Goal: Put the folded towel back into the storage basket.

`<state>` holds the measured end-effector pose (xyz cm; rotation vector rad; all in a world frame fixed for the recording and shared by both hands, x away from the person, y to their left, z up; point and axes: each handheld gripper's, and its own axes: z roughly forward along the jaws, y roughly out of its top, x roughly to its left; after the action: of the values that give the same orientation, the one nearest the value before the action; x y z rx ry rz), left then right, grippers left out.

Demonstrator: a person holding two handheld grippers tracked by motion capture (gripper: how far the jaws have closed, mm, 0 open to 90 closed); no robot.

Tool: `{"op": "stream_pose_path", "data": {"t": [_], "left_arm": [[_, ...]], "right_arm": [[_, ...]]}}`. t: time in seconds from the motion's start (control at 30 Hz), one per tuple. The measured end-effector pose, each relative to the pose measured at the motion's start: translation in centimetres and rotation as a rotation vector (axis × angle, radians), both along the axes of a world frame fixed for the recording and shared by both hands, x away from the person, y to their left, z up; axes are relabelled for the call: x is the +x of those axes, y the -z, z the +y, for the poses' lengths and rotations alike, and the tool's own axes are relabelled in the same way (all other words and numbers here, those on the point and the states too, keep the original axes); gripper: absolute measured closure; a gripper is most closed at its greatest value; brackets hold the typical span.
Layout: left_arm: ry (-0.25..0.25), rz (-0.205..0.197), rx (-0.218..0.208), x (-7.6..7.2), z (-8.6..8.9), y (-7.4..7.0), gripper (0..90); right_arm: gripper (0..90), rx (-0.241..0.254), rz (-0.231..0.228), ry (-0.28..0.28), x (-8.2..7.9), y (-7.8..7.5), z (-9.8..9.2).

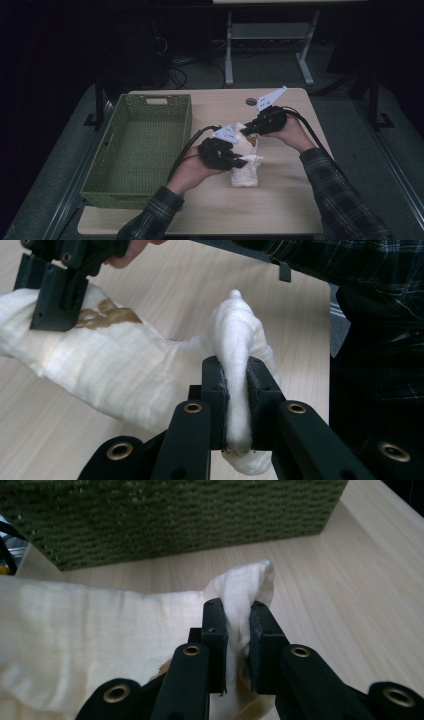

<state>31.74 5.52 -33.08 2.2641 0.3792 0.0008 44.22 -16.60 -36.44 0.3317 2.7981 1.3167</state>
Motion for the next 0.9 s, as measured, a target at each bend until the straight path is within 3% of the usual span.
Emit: {"op": "stream_pose_path", "data": {"t": [0.5, 0.9], "left_arm": [[-0.001, -0.037, -0.029, 1.5, 6.6, -3.8, 81.0], [-0.045, -0.052, -0.049, 1.2, 12.9, -4.7, 81.0]], "right_arm": [[80.1, 0.0, -0.048, -0.024, 1.1, -4.0, 5.5], [80.1, 0.001, -0.069, -0.059, 1.9, -5.6, 11.3]]}}
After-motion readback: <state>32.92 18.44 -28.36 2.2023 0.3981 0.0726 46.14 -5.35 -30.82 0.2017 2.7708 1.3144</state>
